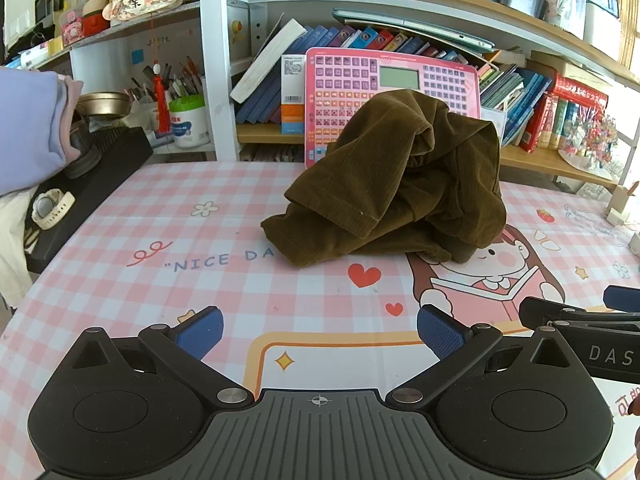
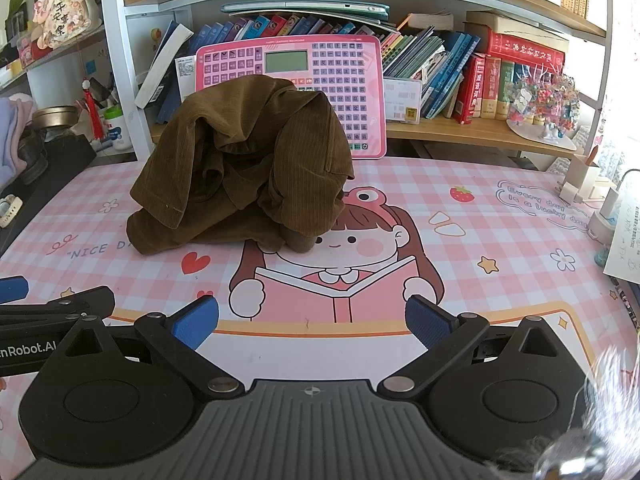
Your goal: Fold clothes
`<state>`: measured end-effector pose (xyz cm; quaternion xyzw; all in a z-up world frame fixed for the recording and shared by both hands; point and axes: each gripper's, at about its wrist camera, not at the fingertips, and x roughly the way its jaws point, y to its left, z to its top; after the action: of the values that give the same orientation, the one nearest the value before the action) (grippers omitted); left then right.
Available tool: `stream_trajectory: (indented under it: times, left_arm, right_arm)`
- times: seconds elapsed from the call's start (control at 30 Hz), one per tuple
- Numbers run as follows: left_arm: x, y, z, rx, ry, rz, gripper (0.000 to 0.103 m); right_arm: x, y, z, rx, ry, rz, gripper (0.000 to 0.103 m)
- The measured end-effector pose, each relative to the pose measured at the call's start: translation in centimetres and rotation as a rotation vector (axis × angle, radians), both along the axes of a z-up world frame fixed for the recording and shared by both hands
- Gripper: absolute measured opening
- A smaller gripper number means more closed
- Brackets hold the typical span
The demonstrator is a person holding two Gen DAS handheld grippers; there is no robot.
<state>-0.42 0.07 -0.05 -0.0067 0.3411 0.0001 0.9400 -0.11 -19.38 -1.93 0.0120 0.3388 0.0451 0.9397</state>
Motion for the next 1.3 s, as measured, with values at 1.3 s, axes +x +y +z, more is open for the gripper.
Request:
stream_trajectory:
  times: [1.3]
  left_arm:
    - [0.1,-0.24,-0.11,0.012,0.003,0.003,0.103]
  right_arm:
    - [0.28,0.0,-0.16,0.002,0.003,0.001,0.101]
